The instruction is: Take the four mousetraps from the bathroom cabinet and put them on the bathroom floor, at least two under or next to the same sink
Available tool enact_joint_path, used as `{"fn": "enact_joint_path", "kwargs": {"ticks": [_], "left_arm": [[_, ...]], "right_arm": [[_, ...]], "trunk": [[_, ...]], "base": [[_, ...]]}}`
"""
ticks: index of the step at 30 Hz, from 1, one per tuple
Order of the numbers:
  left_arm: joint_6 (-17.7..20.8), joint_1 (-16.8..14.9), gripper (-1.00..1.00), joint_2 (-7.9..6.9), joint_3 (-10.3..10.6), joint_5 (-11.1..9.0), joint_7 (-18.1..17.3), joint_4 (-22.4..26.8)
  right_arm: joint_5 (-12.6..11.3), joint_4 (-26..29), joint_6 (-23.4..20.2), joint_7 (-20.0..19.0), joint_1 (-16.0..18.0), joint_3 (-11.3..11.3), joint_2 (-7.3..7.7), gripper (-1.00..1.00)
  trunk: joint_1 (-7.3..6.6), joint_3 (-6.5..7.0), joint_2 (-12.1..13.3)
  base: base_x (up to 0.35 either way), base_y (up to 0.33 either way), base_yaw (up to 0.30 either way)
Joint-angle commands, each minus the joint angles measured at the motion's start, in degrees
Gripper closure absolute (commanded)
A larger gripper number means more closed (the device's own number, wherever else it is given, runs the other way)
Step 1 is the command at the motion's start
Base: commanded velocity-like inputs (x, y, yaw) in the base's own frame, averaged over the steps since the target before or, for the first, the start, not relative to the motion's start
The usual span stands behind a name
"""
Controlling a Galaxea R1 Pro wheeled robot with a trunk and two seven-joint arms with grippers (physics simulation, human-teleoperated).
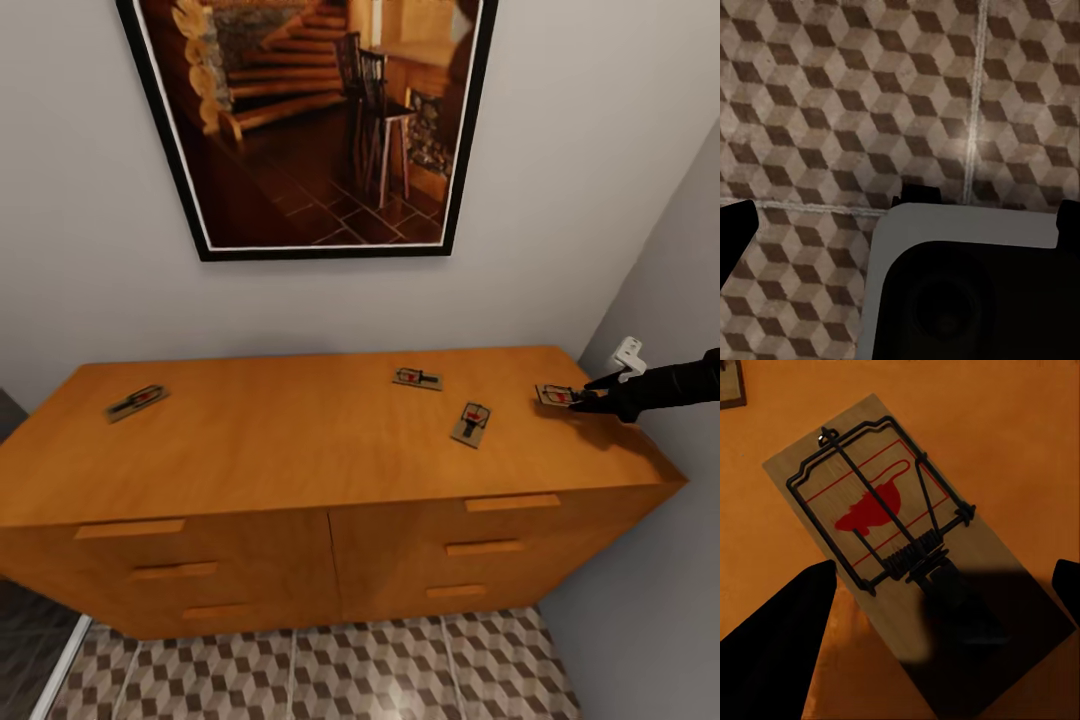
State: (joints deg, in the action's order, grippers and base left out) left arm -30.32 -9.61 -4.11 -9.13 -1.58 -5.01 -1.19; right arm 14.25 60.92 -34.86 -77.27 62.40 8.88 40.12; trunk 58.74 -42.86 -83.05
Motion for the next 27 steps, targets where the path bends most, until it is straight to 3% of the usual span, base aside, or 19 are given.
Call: {"fn": "enact_joint_path", "kwargs": {"ticks": [1,12,21,27], "left_arm": [[-0.18,-0.05,-1.0,-0.02,-0.45,-0.18,-0.52,-0.13],[-0.18,-0.05,-1.0,-0.02,-0.45,-0.18,-0.52,-0.13],[-0.18,-0.05,-1.0,-0.02,-0.45,-0.17,-0.52,-0.22],[-0.18,-0.05,-1.0,-0.02,-0.45,-0.15,-0.52,-0.63]], "right_arm": [[0.25,0.07,-0.53,-0.28,0.08,0.09,0.02,1.0],[0.34,0.0,-0.52,-0.26,0.04,0.09,-0.03,1.0],[0.34,-0.01,-0.51,-0.25,-0.22,0.09,-0.04,1.0],[0.34,-0.01,-0.48,-0.25,-0.41,0.09,-0.04,1.0]], "trunk": [[-0.01,-0.05,-0.03],[-0.01,-0.04,-0.03],[-0.01,-0.04,-0.03],[-0.01,-0.04,-0.03]], "base": [[-0.096,0.242,0.0],[-0.12,0.268,0.0],[-0.046,0.026,0.0],[-0.27,0.001,0.0]]}}
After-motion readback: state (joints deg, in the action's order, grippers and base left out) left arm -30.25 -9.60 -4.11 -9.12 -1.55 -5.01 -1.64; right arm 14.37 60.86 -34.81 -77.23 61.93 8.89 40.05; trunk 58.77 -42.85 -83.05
